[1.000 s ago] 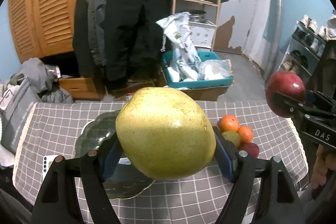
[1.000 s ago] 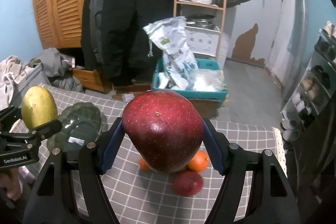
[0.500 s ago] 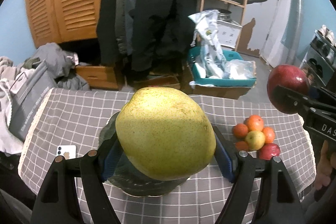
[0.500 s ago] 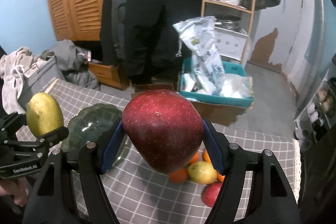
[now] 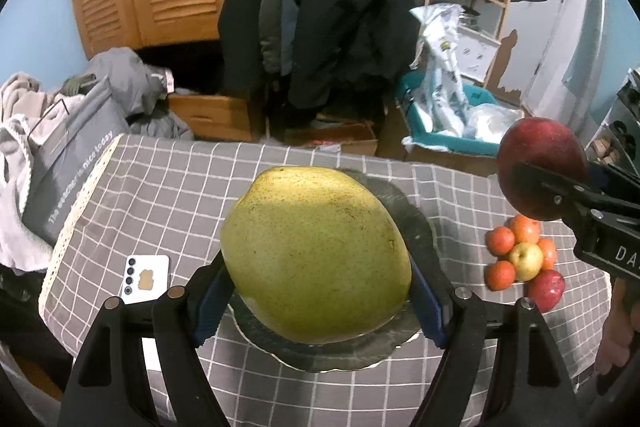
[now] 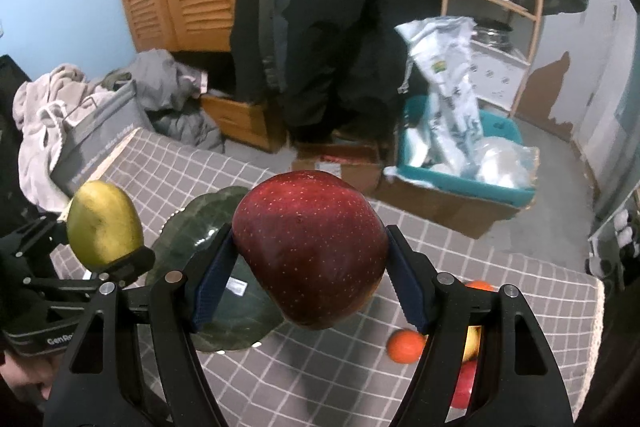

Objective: Organize fruits
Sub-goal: 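Carry the pear with the left tool while the right tool carries the apple toward the bowl, then lower the pear into the bowl and open the left tool while the right tool releases the apple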

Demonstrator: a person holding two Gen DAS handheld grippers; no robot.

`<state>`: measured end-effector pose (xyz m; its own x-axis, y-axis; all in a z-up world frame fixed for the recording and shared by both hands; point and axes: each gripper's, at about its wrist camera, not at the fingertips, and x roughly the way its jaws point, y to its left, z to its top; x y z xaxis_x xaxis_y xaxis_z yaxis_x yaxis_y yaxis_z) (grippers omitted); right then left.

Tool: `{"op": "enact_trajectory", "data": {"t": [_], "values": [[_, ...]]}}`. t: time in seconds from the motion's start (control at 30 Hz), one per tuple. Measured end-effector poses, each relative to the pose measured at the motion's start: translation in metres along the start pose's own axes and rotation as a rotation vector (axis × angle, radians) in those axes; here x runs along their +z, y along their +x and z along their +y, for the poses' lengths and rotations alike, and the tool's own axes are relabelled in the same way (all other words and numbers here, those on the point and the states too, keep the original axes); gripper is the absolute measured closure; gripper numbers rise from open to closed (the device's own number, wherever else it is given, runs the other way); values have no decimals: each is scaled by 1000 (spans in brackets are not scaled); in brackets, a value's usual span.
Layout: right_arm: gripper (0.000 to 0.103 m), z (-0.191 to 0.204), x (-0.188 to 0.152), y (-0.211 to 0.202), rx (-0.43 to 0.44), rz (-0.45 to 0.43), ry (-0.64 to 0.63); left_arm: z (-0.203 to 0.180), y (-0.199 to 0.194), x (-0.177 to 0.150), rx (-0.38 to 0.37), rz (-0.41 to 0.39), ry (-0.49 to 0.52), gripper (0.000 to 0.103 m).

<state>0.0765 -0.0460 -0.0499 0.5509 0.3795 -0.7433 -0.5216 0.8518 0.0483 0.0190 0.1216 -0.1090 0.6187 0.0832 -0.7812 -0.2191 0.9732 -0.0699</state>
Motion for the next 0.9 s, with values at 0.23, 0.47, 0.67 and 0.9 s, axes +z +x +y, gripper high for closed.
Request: {"op": "enact_trajectory", "data": {"t": [0.23,0.47,0.67,0.9], "values": [[30,17,-2,38,31,74,-4,21,31,-7,42,77,-32,23],[30,28,-9,75,51,153,-14,33,66,-16,48,173,-70,23],[30,32,-14,101,69,210,-13,42,92,-23,30,230,-115,23],[30,32,-23,119,84,259,6,46,115,-34,43,306,-129,23]]}}
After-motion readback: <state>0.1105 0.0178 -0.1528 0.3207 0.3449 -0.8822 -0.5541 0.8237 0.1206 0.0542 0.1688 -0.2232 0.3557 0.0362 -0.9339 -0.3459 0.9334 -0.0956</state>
